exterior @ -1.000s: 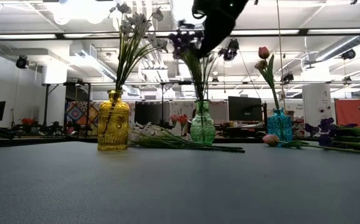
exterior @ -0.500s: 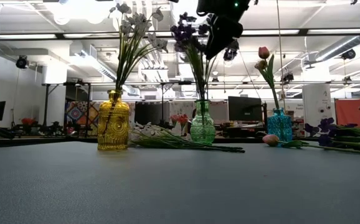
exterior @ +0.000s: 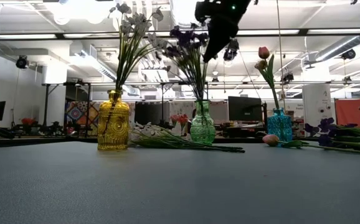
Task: Sort flowers into vase by color
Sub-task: Put the left purple flowers into the green vase
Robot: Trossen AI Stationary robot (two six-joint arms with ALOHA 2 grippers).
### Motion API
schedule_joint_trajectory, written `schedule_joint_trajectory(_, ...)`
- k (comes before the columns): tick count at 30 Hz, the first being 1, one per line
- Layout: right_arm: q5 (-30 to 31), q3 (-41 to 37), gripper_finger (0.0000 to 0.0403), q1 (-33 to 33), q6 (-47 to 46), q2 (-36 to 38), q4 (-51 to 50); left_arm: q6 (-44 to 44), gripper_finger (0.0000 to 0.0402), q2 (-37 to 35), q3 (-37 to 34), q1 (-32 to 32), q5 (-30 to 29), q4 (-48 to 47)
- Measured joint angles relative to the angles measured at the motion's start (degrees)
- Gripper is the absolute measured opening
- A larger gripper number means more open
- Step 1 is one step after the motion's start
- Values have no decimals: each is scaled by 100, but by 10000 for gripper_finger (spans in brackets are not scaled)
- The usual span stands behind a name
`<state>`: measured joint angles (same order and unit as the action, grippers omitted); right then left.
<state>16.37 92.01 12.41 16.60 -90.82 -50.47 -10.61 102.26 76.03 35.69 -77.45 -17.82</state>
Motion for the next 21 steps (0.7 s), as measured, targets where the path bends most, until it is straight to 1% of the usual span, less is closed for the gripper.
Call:
schedule_joint_trajectory(7,62,-2,368,0,-418,33,-549,-46,300,-2,4,17,4,0)
schedule_joint_trajectory(11,695,-4,368,-64,-518,34,-951,-46,300,-2,4,17,2,0)
schedule_joint_trajectory(12,768,-4,368,-73,-541,36,-992,-46,300,-6,4,14,3,0)
schedule_joint_trajectory(14,761,11,368,-89,-636,61,-1102,-46,300,-9,4,6,4,0)
schedule_joint_trajectory(16,527,13,368,-93,-828,82,-943,-44,300,-13,4,6,4,0)
schedule_joint_trajectory(17,453,35,368,-93,-830,91,-1019,-46,300,-15,4,6,4,0)
schedule_joint_trajectory(18,596,71,368,-94,-819,91,-1242,-52,300,-17,4,6,4,0)
schedule_joint_trajectory(19,873,84,368,-116,-829,90,-1364,-60,300,-17,3,6,4,0)
schedule_joint_trajectory(20,1028,93,368,-138,-878,90,-1338,-63,300,-17,3,6,4,2)
schedule_joint_trajectory(21,963,101,368,-138,-918,105,-1277,-66,300,-17,4,-6,8,6)
